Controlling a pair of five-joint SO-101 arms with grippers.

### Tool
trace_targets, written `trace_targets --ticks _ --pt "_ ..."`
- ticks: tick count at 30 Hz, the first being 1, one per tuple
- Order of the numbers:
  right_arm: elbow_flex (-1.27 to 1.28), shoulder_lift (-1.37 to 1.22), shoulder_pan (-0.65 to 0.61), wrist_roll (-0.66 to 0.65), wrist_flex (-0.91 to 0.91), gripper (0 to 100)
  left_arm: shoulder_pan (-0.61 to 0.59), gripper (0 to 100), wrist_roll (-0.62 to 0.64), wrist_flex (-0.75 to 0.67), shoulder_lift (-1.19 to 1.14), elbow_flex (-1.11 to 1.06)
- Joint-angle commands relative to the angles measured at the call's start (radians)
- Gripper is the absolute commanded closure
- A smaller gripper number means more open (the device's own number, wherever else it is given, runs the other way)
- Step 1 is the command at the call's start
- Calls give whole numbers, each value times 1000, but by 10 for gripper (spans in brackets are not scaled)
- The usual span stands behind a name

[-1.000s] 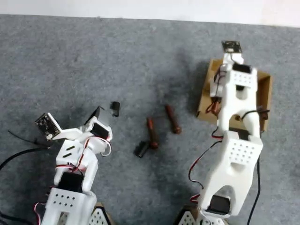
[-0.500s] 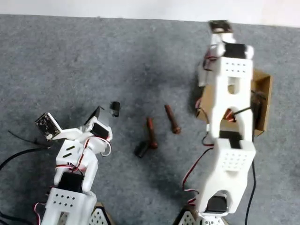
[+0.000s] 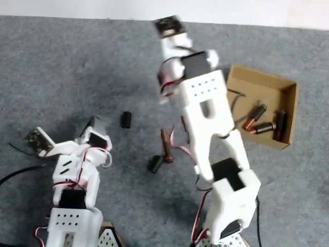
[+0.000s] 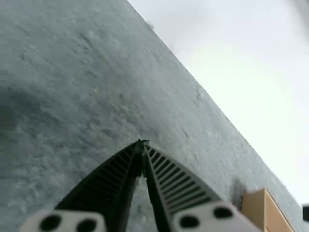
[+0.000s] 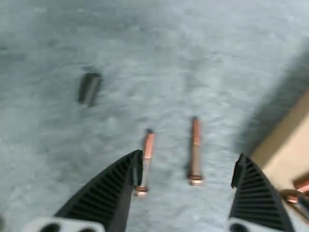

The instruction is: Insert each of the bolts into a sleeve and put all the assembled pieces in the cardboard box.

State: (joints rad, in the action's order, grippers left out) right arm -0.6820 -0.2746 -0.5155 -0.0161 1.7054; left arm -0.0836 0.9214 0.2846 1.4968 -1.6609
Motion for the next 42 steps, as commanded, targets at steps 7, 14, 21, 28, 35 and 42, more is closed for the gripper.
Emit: trace_targets --ticks 7,14,21,28,35,42 --pt "374 58 -239 38 -288 728 -404 995 172 -2 15 45" --pt "599 62 -300 160 -369 728 -435 995 178 -2 13 41" --pt "673 62 -302 313 -372 802 -433 995 178 -2 13 41" --pt "743 59 -311 400 -343 830 -433 995 178 -2 13 41" --pt "802 58 -309 397 -321 829 -433 995 178 -2 13 41" --pt "812 54 -303 397 -314 829 -433 995 178 -2 13 41"
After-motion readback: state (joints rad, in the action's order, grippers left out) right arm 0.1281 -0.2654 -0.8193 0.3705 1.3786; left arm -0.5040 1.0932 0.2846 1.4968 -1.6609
